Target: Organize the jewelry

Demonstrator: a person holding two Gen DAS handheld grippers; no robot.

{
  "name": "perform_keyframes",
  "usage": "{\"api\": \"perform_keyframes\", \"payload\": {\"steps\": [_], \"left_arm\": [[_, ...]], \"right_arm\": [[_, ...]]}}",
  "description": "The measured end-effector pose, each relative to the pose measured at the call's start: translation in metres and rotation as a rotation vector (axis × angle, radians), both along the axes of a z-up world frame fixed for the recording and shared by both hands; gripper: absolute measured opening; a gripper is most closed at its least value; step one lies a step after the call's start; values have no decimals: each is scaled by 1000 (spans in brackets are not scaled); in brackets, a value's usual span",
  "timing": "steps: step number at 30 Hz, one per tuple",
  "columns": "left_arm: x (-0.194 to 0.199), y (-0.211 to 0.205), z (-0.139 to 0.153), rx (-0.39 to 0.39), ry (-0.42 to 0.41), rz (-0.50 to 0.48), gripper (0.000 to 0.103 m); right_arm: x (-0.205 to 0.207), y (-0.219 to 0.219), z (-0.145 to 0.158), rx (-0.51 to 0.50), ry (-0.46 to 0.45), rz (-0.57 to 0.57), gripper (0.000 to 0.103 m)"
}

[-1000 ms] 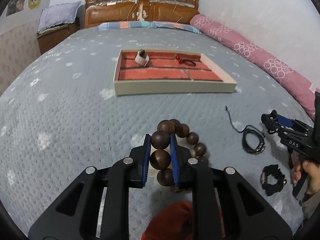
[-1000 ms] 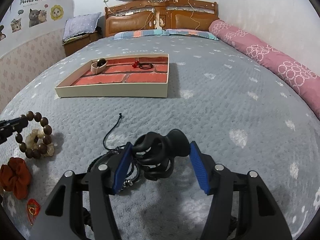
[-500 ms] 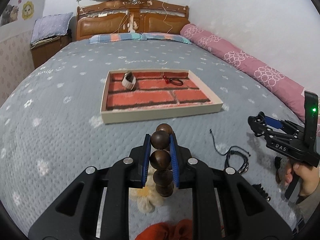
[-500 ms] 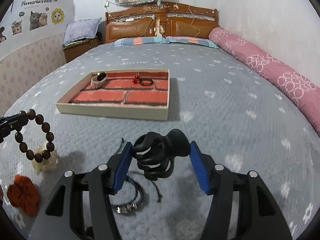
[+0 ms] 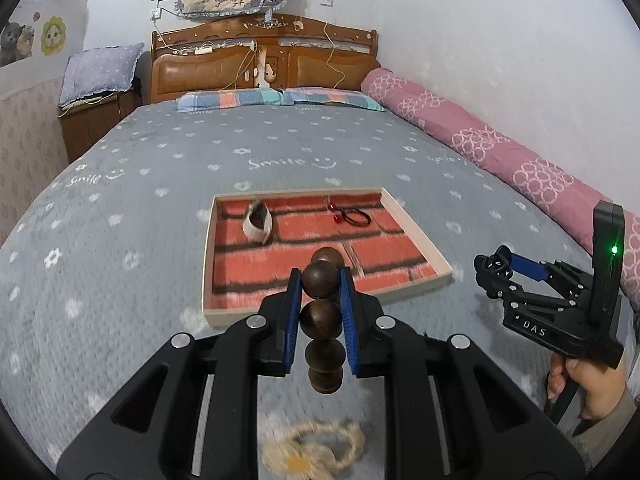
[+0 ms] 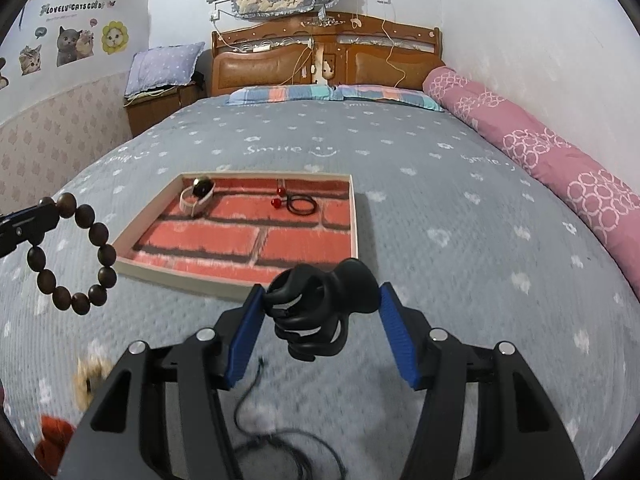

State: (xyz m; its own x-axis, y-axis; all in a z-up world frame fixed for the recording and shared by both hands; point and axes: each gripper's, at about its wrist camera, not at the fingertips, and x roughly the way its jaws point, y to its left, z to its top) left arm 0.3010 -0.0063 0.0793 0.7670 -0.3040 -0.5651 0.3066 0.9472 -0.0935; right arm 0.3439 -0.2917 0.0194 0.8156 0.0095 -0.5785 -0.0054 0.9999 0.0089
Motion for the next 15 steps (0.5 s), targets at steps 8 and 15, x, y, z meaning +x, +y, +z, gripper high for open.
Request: {"api": "perform_keyframes", "payload": {"steps": [8, 15], "left_arm": [[50, 1, 0, 25, -17, 27, 18], [106, 13, -18, -9, 13, 62, 18]], "right_arm": [[51, 6, 7, 8, -7, -10, 58], [104, 12, 0, 9, 3, -19, 58]]}}
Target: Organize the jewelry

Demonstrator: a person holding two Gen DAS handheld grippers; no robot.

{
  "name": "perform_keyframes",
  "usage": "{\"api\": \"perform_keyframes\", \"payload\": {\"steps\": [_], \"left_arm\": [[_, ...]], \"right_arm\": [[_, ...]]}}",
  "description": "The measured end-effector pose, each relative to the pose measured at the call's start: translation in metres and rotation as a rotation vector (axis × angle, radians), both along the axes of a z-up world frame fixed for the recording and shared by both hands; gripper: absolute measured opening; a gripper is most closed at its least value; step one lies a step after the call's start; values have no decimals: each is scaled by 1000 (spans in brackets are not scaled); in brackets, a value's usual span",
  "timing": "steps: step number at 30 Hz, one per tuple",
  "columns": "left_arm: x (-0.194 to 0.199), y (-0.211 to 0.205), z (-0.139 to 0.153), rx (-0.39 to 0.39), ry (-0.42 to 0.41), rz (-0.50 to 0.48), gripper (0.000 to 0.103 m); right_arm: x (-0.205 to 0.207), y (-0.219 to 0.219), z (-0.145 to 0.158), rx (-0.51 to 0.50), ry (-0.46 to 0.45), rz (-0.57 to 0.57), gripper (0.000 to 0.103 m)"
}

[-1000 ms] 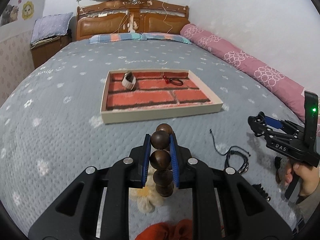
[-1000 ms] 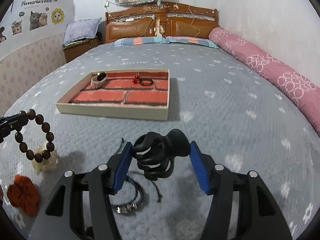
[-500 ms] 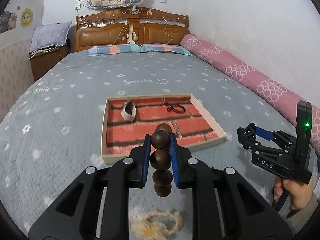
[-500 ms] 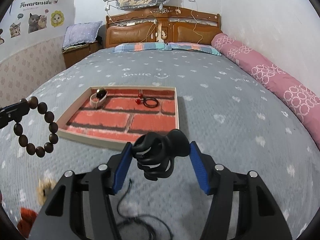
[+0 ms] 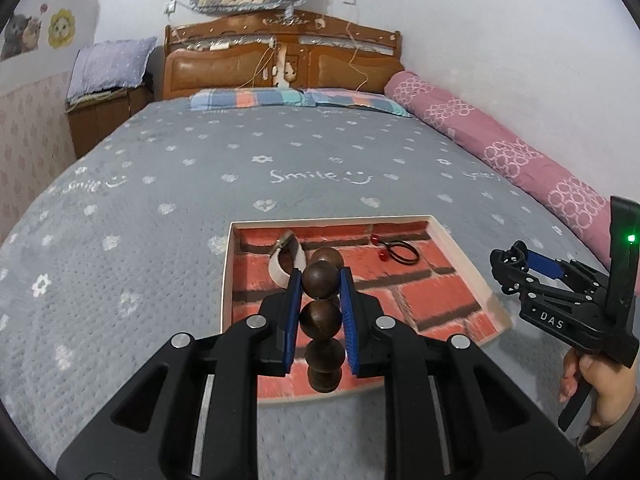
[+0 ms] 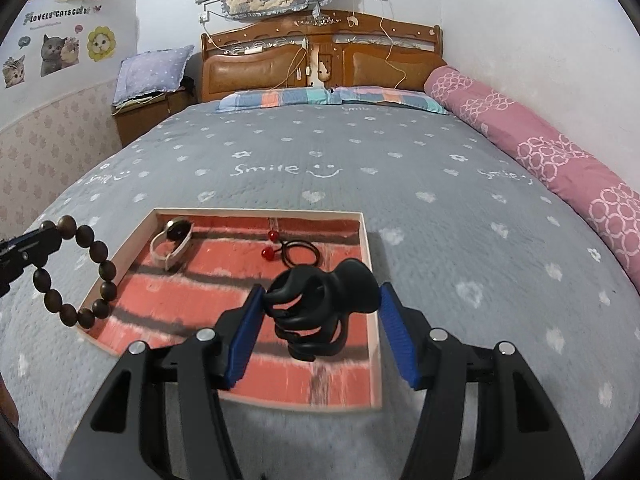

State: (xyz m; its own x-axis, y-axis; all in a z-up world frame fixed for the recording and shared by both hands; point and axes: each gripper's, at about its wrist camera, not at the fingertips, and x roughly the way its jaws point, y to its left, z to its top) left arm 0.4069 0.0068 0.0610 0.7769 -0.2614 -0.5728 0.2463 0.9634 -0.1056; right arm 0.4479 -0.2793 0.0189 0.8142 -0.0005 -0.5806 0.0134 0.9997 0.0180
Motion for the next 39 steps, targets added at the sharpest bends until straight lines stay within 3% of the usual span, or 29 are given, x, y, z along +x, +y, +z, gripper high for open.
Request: {"api": "perform_keyframes", "payload": {"steps": [14, 24, 39], "left_arm": [[69, 2, -35, 19, 54, 14, 18], [100, 4, -49, 24, 94, 28, 18], [118, 11, -68, 52, 122, 74, 18]], "right_arm": [[80, 12, -27, -11, 60, -21, 58], [102, 6, -44, -13, 144, -44, 58], [110, 7, -62, -41, 185, -43, 58]]}}
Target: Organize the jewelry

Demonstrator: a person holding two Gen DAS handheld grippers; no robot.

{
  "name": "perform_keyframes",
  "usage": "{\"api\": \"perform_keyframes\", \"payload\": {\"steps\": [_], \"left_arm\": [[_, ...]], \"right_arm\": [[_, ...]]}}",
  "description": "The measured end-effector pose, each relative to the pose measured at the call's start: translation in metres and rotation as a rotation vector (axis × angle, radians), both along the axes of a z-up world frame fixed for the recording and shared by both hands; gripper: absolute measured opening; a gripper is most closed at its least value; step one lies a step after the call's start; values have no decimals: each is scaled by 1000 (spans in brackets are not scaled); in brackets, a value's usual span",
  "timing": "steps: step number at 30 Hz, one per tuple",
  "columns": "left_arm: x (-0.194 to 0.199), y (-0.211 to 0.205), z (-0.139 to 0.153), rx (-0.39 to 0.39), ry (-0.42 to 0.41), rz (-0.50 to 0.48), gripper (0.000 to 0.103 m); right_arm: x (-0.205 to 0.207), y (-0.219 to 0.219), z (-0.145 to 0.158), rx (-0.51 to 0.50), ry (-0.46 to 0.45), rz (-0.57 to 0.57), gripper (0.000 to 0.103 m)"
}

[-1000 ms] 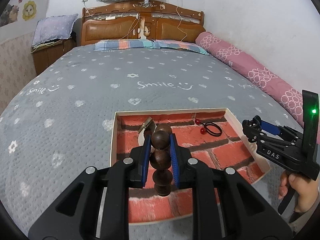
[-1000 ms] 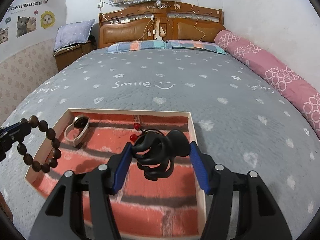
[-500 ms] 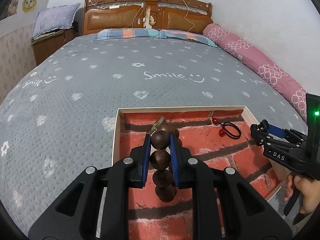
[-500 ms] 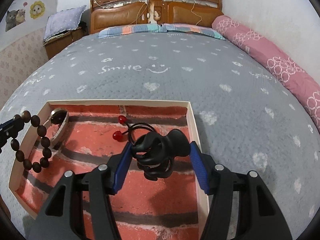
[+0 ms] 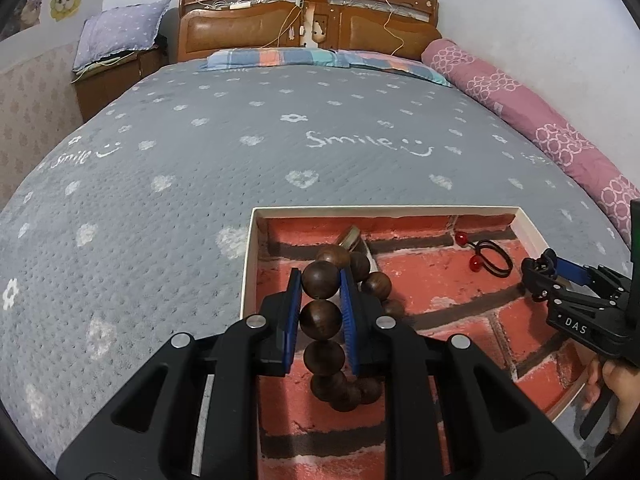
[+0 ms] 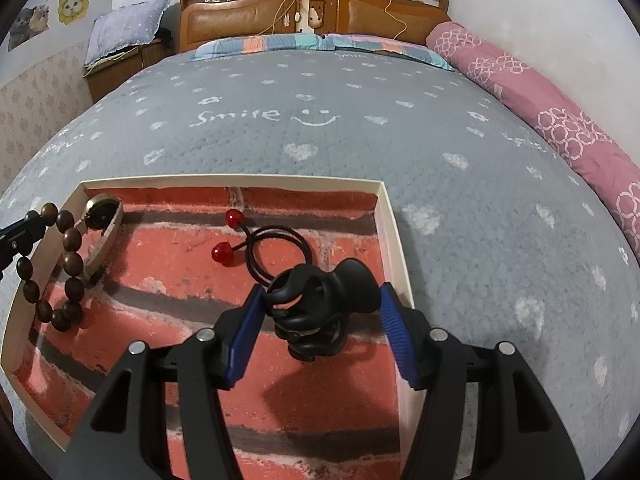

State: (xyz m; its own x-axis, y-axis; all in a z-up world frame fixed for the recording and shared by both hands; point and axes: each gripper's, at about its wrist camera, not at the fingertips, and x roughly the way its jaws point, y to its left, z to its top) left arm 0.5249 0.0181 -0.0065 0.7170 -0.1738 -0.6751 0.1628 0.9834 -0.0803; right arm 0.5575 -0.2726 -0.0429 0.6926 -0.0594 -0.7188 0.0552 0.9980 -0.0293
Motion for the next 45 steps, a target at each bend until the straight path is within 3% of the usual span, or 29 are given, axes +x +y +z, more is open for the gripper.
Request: {"api": "perform_keyframes", "payload": {"steps": [33, 38, 41, 45], "left_arm": [[16, -3, -18, 59, 68, 27, 19], [10, -6, -15, 76, 58, 9, 35], [4, -8, -6, 78, 42, 1, 51], [-10, -7, 15, 60, 6, -11, 75]], "right_arm": [[1, 1, -4, -15, 17, -6, 58], [0, -1, -5, -9, 22, 1, 58], [-3, 2, -1, -20, 15, 5, 60], [-11, 3, 14, 3, -10, 17, 75]]}}
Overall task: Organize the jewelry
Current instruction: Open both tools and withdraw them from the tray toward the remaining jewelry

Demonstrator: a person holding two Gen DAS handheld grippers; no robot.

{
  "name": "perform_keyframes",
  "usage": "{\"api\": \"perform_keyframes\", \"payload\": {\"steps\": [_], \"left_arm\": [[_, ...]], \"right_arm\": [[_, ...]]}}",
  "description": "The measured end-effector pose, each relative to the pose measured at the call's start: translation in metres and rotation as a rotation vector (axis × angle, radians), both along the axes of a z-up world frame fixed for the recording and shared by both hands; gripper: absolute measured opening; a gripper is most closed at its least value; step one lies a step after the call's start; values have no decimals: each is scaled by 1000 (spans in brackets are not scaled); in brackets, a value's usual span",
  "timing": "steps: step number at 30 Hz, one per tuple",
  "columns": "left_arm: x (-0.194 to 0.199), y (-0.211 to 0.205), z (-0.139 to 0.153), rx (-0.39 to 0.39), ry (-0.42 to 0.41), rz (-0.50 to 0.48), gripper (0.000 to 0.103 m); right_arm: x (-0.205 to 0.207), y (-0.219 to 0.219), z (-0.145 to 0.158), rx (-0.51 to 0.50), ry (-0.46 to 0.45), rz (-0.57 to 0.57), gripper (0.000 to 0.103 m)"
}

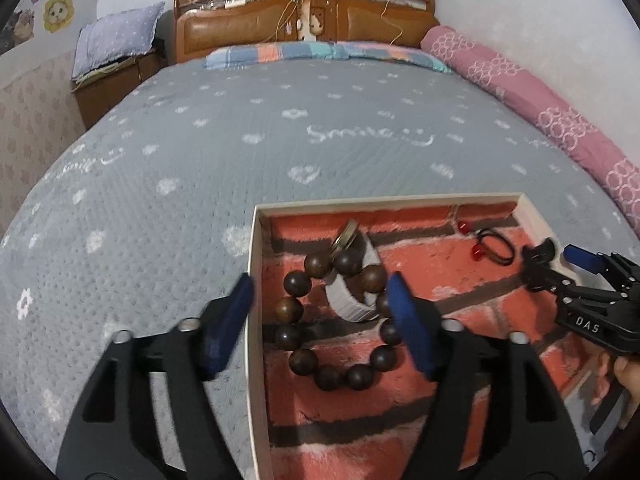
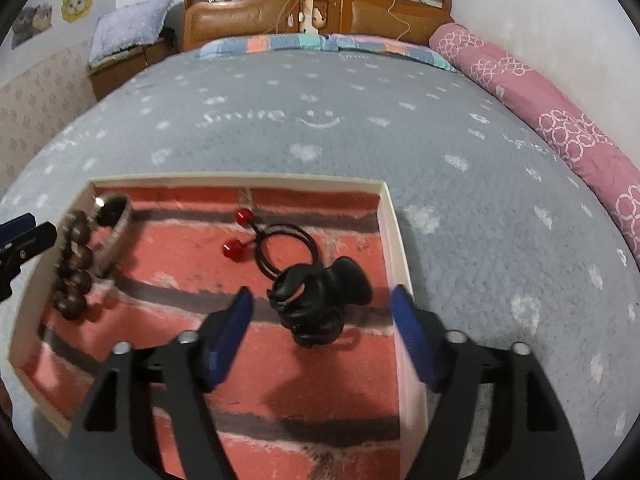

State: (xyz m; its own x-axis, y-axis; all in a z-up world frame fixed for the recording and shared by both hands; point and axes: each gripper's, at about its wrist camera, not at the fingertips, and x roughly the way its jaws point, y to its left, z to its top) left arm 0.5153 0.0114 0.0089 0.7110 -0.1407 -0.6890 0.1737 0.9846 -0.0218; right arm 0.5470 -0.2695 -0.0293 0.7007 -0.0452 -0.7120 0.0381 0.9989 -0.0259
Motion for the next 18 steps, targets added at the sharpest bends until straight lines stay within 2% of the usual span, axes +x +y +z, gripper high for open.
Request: {"api": "perform_keyframes", "payload": {"steps": [2, 4, 5, 9, 14, 18], "left_arm": [[-8, 0, 13, 3, -31, -1, 84], [-18, 3, 27, 0, -64, 8, 95], [-24, 5, 35, -7, -82, 17, 97], [-41, 13, 59, -38, -118, 38, 98], [-69, 17, 76, -11, -142, 53, 98], [-108, 19, 86, 27, -173, 57, 98]], "right_arm": [[-4, 1, 10, -1, -12, 4, 77], [-8, 1, 22, 2, -20, 7, 84], [-10, 1, 27, 3, -26, 4, 84], [-23, -4, 48, 12, -57, -16, 94], [-47, -10, 66, -17, -73, -30, 94], [-73, -21, 77, -24, -81, -25, 96]]}}
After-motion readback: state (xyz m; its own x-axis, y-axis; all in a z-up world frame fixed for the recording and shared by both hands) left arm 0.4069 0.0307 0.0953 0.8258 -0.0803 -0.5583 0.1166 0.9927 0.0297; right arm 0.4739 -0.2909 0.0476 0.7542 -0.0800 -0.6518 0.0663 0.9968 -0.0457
